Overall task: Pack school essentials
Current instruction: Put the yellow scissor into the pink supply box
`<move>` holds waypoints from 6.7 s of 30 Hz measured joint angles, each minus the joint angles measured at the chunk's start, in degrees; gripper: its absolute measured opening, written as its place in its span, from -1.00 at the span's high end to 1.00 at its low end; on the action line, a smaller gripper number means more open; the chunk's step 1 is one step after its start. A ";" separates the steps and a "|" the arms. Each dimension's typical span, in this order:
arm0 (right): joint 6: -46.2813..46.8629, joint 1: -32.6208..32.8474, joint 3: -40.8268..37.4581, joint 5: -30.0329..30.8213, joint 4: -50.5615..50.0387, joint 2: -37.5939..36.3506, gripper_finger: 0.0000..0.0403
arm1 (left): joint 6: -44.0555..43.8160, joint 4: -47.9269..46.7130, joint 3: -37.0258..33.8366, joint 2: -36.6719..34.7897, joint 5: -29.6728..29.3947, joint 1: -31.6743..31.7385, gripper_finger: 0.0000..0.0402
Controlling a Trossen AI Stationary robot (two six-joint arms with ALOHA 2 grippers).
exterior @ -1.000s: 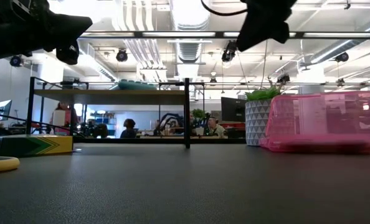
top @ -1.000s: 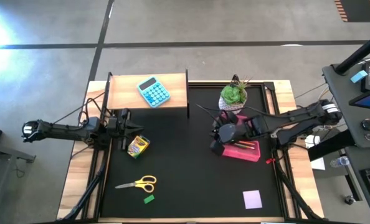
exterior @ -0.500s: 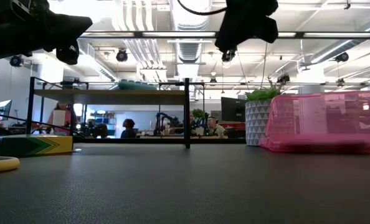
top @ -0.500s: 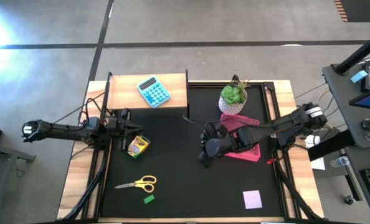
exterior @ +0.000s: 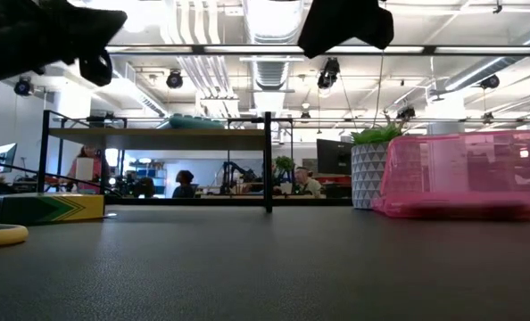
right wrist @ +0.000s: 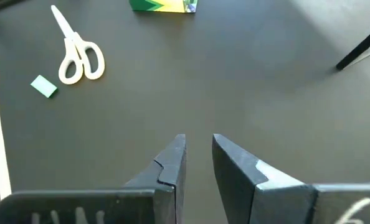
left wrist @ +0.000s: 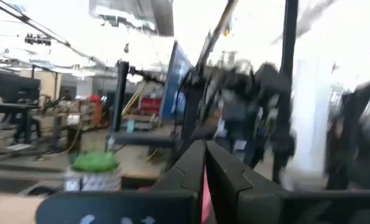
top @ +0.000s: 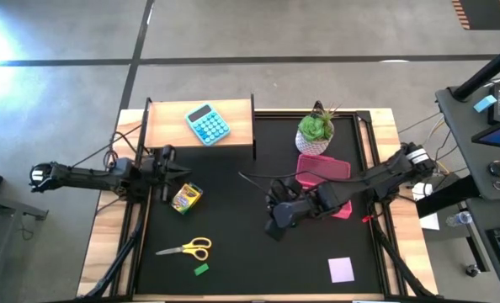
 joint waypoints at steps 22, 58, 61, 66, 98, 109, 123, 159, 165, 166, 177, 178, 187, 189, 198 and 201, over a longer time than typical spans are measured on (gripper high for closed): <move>-6.21 -3.43 -0.10 2.14 -7.85 -1.76 0.66 | -13.04 20.95 2.82 0.42 -0.56 0.02 1.00; -0.85 -3.43 -0.45 2.14 -8.86 -1.76 0.66 | -30.69 -20.53 24.77 9.71 13.17 0.02 1.00; -0.86 -3.43 -0.45 2.14 -8.88 -1.76 0.66 | -35.46 -18.86 25.64 14.68 19.66 0.02 1.00; -0.87 -3.43 -0.45 2.14 -8.88 -1.76 0.66 | -43.15 -10.43 25.24 23.01 26.52 -0.04 1.00; -0.04 -3.32 -1.61 1.27 -13.39 -1.76 0.66 | -32.77 -7.03 32.60 38.63 33.80 -0.31 1.00; -0.02 -3.32 -1.61 1.27 -10.67 -1.67 0.66 | -23.30 -57.45 46.03 36.72 18.60 -6.23 1.00; -0.02 -3.32 -1.61 1.29 -8.07 -1.67 0.66 | -34.26 -78.82 50.43 40.34 -3.26 -25.76 1.00; -0.02 -3.32 -1.61 1.31 -6.54 -1.65 0.66 | -49.95 -79.68 49.31 65.22 -4.36 -46.24 0.11; -0.02 -3.32 -1.61 1.31 -6.52 -1.65 0.66 | -48.33 -80.13 48.94 68.00 -4.36 -46.93 0.11; -0.02 -3.32 -1.61 1.31 -6.52 -1.65 0.66 | -47.50 -80.09 48.94 68.48 -4.37 -46.93 0.11; -0.02 -3.31 -1.61 1.31 -6.21 -1.64 0.66 | -45.61 -79.78 49.06 72.15 -5.27 -46.62 0.12; -0.02 -3.32 -1.61 1.31 -6.03 -1.65 0.66 | -45.48 -79.70 49.04 72.45 -5.24 -46.51 0.14; -0.02 -3.32 -1.61 1.31 -5.21 -1.63 0.66 | -45.79 -78.16 48.72 76.21 -5.23 -46.16 0.56; -0.02 -3.32 -1.61 1.31 -5.18 -1.63 0.66 | -45.90 -77.93 48.75 76.51 -5.21 -46.16 0.61; -0.02 -3.43 -1.61 1.40 -4.99 -1.63 0.66 | -46.29 -77.55 48.51 69.35 -6.74 -45.99 0.61; -0.02 -3.41 -1.61 1.34 -3.90 -1.63 0.66 | -48.36 -77.36 48.33 65.90 -11.57 -45.51 0.61</move>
